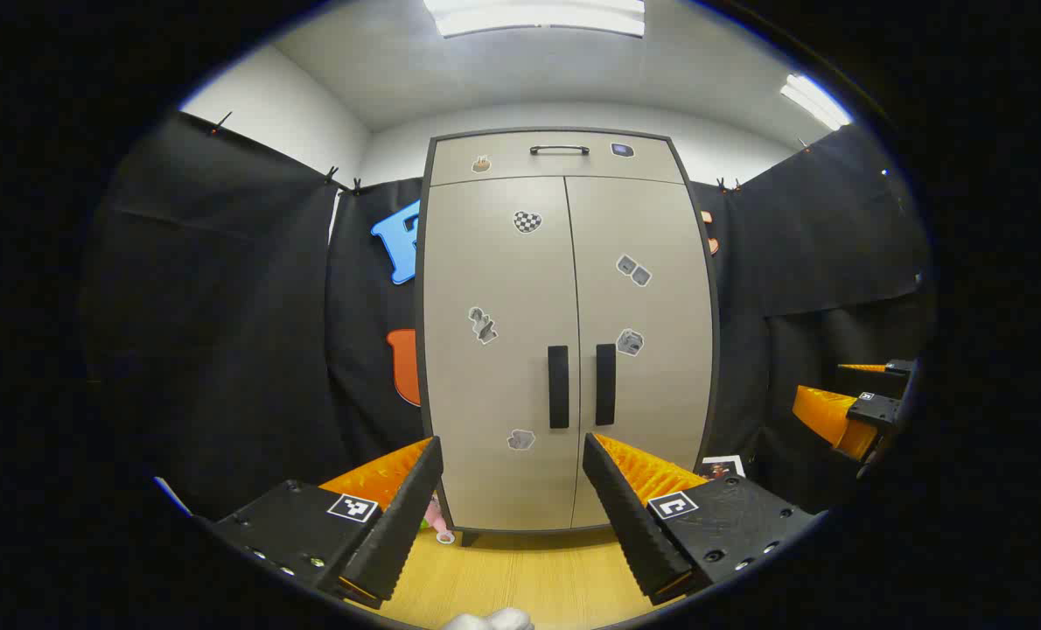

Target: Open the right door of the double-door shoe cabinet with the right hand, and open the left door with the left hand.

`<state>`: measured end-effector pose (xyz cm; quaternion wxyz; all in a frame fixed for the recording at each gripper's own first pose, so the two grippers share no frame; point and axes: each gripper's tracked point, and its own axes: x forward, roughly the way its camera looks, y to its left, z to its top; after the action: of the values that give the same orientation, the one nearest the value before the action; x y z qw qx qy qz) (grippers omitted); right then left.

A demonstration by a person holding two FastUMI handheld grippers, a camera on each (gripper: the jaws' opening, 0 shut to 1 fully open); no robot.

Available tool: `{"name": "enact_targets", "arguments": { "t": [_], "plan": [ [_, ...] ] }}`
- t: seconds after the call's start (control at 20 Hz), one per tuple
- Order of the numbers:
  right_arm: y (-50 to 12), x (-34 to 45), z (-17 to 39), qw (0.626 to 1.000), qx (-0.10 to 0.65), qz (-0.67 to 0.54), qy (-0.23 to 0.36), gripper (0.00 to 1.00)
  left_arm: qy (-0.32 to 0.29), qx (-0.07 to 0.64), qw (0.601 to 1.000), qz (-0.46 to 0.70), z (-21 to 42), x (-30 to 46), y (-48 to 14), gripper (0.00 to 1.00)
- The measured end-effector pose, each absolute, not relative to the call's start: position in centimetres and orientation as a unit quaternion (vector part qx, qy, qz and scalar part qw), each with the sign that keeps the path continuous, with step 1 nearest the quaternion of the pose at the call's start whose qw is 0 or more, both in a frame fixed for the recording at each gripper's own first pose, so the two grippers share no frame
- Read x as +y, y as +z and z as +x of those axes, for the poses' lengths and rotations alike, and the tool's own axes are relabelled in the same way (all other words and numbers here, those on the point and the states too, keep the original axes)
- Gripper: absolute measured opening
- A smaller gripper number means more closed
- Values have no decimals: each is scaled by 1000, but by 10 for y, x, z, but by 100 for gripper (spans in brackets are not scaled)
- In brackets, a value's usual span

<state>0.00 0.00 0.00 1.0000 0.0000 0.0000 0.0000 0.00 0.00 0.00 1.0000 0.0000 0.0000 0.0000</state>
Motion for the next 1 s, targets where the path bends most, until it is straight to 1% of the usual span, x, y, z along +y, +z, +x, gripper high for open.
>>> {"name": "enact_targets", "arguments": {
  "t": [1.0],
  "plan": [
    [-2,11,5,1000,1,-4,-1,100,-3,0,1000,6,-6,8,1,96]
  ]
}}
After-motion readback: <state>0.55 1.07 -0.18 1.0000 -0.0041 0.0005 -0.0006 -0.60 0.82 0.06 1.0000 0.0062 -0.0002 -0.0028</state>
